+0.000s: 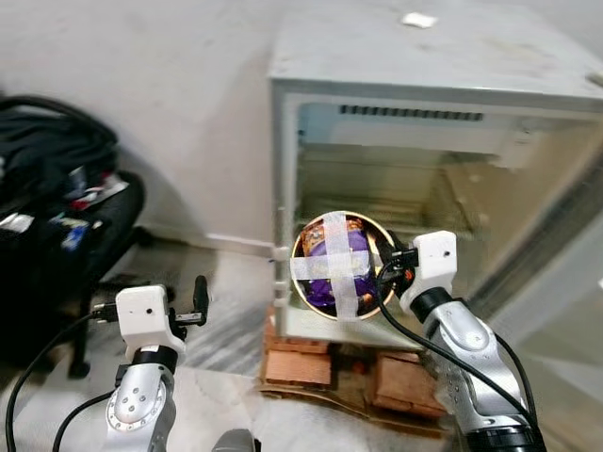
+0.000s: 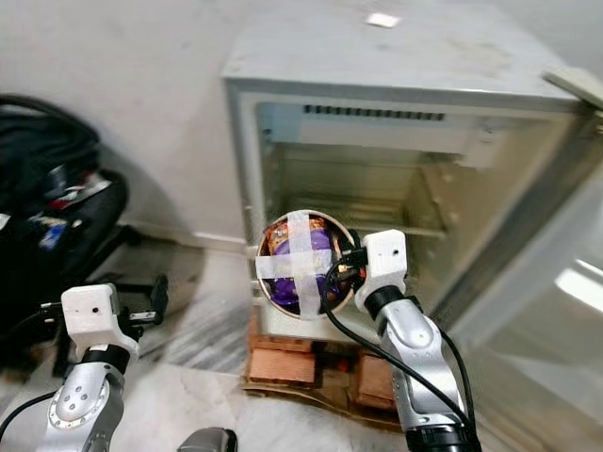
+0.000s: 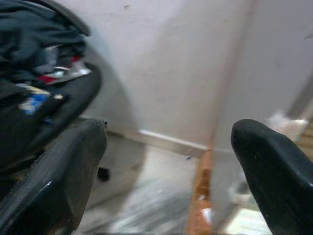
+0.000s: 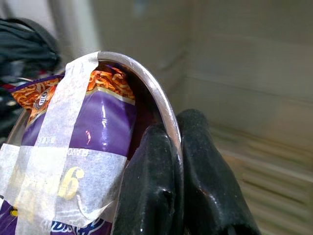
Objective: Restocking fridge
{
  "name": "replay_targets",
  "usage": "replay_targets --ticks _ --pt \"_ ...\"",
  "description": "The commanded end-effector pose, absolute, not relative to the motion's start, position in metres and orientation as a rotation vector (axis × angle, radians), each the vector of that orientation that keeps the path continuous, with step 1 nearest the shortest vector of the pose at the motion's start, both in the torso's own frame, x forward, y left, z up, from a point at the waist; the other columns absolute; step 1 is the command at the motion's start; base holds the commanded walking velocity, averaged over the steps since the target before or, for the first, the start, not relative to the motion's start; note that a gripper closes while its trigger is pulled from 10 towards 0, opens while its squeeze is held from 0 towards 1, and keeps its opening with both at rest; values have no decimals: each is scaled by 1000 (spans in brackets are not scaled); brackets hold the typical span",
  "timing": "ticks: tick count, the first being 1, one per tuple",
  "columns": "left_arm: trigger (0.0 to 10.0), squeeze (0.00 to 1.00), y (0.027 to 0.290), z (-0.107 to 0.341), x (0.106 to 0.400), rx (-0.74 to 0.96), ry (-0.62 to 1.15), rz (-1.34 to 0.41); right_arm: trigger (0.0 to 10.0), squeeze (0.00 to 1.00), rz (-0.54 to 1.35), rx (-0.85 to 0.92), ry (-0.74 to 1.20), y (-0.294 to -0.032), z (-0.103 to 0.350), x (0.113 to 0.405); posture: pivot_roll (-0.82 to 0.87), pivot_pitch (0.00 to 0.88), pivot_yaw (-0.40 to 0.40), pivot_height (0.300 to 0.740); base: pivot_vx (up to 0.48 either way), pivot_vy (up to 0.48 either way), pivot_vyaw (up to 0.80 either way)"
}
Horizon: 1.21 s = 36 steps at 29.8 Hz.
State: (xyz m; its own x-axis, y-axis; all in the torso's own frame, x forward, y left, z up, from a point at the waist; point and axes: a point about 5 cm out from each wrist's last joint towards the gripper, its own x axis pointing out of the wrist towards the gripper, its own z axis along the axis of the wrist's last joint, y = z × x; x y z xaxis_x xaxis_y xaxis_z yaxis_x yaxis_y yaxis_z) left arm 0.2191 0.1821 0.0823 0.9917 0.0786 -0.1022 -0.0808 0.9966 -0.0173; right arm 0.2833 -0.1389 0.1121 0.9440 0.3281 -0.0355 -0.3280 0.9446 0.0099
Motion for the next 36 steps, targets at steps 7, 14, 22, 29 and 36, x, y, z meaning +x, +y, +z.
replay_targets --ticks 7,14,22,29,36 --pt "10000 0 174 89 224 -34 80 34 10000 0 250 31 34 -151 111 283 83 95 -49 740 0 0 0" --pt "10000 0 172 87 220 -41 91 27 10000 0 228 26 71 -156 100 274 79 97 -56 740 0 0 0" --pt "10000 0 171 87 219 -59 95 20 10000 0 218 25 81 -157 98 274 80 119 -55 740 123 0 0" --pt "10000 0 170 87 220 -63 89 19 10000 0 220 22 72 -156 100 278 81 111 -56 740 272 0 0" --pt "10000 0 170 87 220 -64 91 19 10000 0 221 21 65 -156 102 279 81 109 -53 740 308 0 0"
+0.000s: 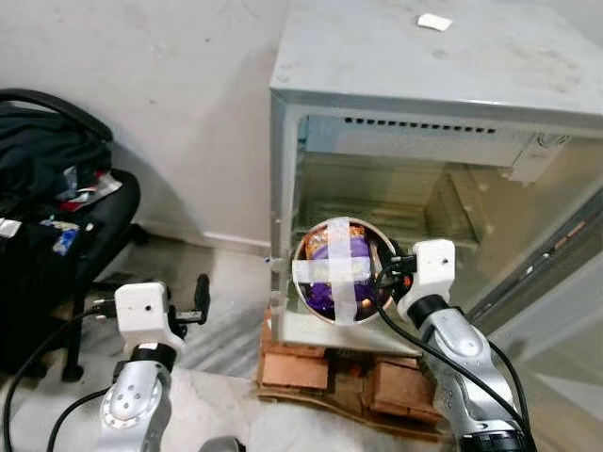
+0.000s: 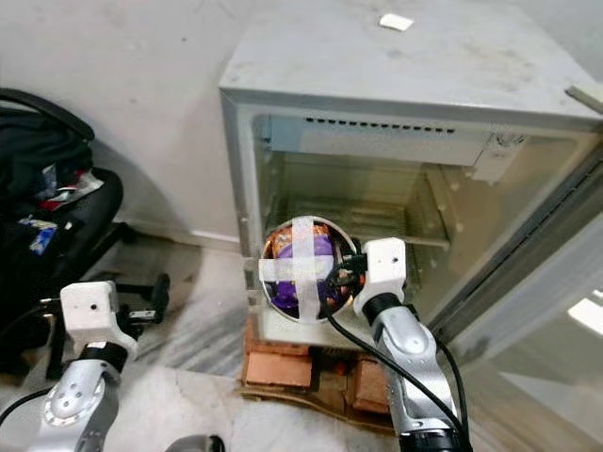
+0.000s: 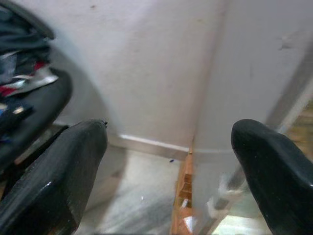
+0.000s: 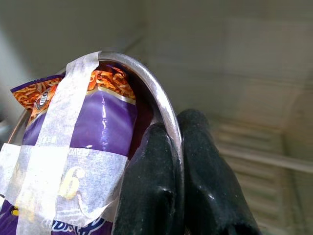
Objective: Restocking fridge
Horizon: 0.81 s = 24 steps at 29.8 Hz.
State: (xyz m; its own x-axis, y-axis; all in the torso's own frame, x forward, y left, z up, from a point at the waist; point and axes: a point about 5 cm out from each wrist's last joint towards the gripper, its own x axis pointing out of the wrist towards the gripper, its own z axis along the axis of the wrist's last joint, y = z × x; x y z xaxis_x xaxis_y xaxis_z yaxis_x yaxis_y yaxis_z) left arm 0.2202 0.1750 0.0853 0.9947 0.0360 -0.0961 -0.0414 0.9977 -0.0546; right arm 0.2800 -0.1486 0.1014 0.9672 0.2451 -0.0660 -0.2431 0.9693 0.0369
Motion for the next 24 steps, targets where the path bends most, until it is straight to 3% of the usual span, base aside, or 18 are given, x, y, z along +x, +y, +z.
replay_targets --ticks 1,5,16,24 --pt "10000 0 170 87 220 -63 91 18 10000 0 221 21 65 -156 102 279 81 109 -53 740 296 0 0" --pt "10000 0 170 87 220 -62 93 17 10000 0 222 20 65 -156 102 279 80 107 -52 740 271 0 0" --pt "10000 0 172 87 216 -60 103 37 10000 0 246 17 78 -151 97 278 93 120 -67 740 0 0 0" --pt "10000 0 174 87 213 -50 117 43 10000 0 262 41 102 -133 96 303 120 135 -75 740 0 0 0"
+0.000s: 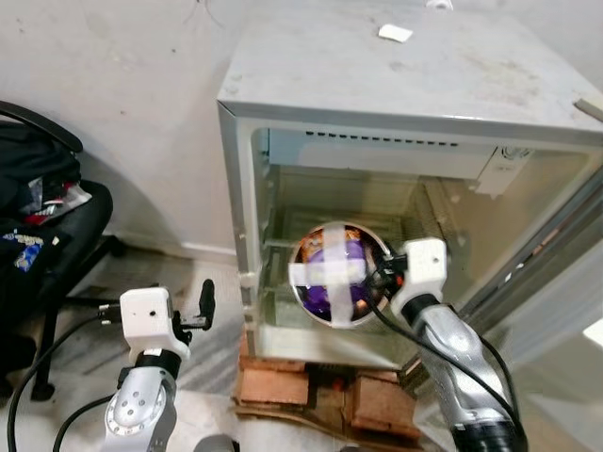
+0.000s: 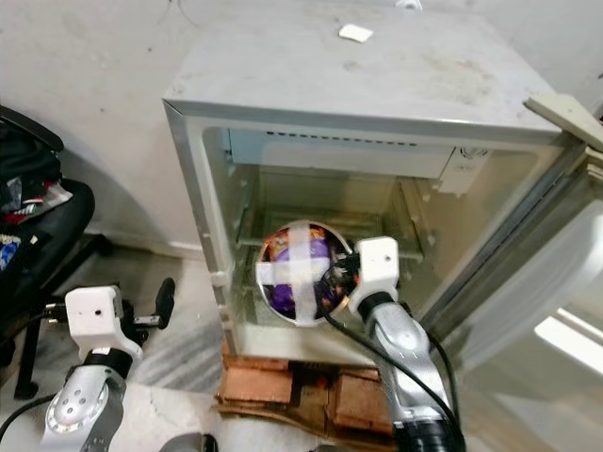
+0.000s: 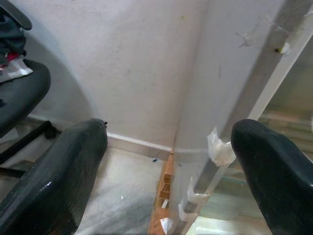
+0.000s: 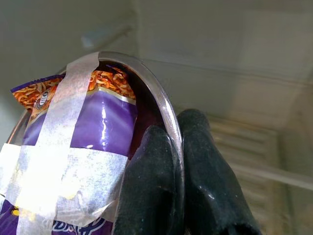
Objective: Restocking fridge
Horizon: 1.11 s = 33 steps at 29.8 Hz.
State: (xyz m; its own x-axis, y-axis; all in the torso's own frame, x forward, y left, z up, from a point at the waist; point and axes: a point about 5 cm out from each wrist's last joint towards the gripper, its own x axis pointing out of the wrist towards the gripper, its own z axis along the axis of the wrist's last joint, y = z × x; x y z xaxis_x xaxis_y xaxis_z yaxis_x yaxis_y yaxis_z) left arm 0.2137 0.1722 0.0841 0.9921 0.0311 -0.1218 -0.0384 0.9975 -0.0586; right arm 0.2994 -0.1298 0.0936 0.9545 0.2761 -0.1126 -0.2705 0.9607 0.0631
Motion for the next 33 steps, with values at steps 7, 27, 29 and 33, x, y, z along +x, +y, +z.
replay_targets --ticks 7,27,29,33 --pt "10000 0 175 93 201 -47 120 56 10000 0 182 67 150 -130 98 342 198 187 -91 740 0 0 0" --pt "10000 0 177 105 158 -46 179 133 10000 0 -161 480 282 -136 103 380 321 312 -130 740 0 0 0" --pt "10000 0 176 106 155 -48 184 141 10000 0 -183 535 284 -133 104 381 327 320 -131 740 0 0 0" --pt "10000 0 173 108 149 -57 196 152 10000 0 -202 633 273 -123 112 385 338 338 -144 740 0 0 0"
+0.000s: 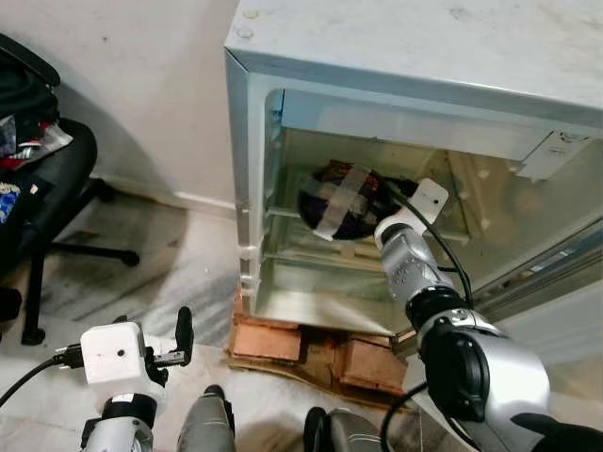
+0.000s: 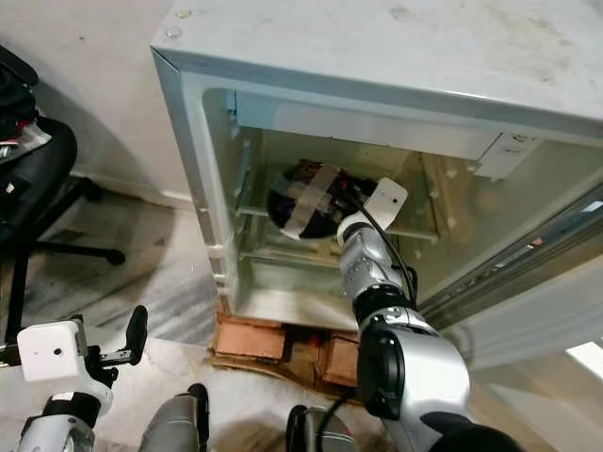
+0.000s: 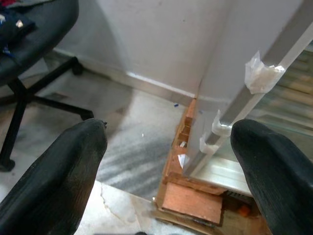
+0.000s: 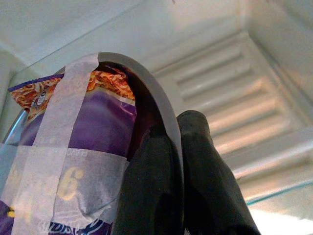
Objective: Restocking fridge
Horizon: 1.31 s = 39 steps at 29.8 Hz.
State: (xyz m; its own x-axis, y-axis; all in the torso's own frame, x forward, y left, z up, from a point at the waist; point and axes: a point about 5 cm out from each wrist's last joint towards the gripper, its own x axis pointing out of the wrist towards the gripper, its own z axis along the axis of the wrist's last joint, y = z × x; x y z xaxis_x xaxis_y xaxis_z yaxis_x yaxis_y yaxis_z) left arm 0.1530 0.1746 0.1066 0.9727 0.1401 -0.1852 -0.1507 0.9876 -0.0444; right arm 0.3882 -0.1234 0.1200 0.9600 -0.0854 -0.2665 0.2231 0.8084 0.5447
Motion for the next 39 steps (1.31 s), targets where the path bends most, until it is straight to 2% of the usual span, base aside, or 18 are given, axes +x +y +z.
replay_targets --ticks 1,7,8,9,10,11,14,24,34,39 --pt "10000 0 172 108 148 -59 199 155 10000 0 -208 661 269 -122 114 386 339 343 -147 740 0 0 0" --pt "10000 0 168 110 143 -74 214 174 10000 0 -237 747 253 -117 123 390 344 364 -162 740 0 0 0" --pt "10000 0 166 110 141 -82 219 177 10000 169 -244 774 241 -116 127 392 348 377 -167 740 0 0 0" --pt "10000 0 165 111 140 -85 221 177 10000 871 -247 789 239 -115 129 393 350 380 -169 740 0 0 0" --pt "10000 0 164 111 140 -86 222 177 10000 871 -249 799 238 -114 131 393 350 380 -169 740 0 0 0" --pt "10000 0 163 111 140 -89 226 179 10000 1000 -251 815 232 -113 134 395 352 385 -173 740 0 0 0" --pt "10000 0 163 111 139 -94 229 184 10000 1000 -251 836 225 -112 138 396 353 388 -177 740 0 0 0" --pt "10000 0 162 111 140 -100 239 210 10000 1000 -223 1112 189 -99 158 403 356 384 -187 740 0 0 0" --pt "10000 0 163 111 146 -98 232 216 10000 1000 -72 1202 138 -83 168 405 353 366 -186 740 0 0 0" --pt "10000 0 163 111 150 -96 228 214 10000 1000 -47 991 138 -84 167 405 350 355 -186 740 0 0 0"
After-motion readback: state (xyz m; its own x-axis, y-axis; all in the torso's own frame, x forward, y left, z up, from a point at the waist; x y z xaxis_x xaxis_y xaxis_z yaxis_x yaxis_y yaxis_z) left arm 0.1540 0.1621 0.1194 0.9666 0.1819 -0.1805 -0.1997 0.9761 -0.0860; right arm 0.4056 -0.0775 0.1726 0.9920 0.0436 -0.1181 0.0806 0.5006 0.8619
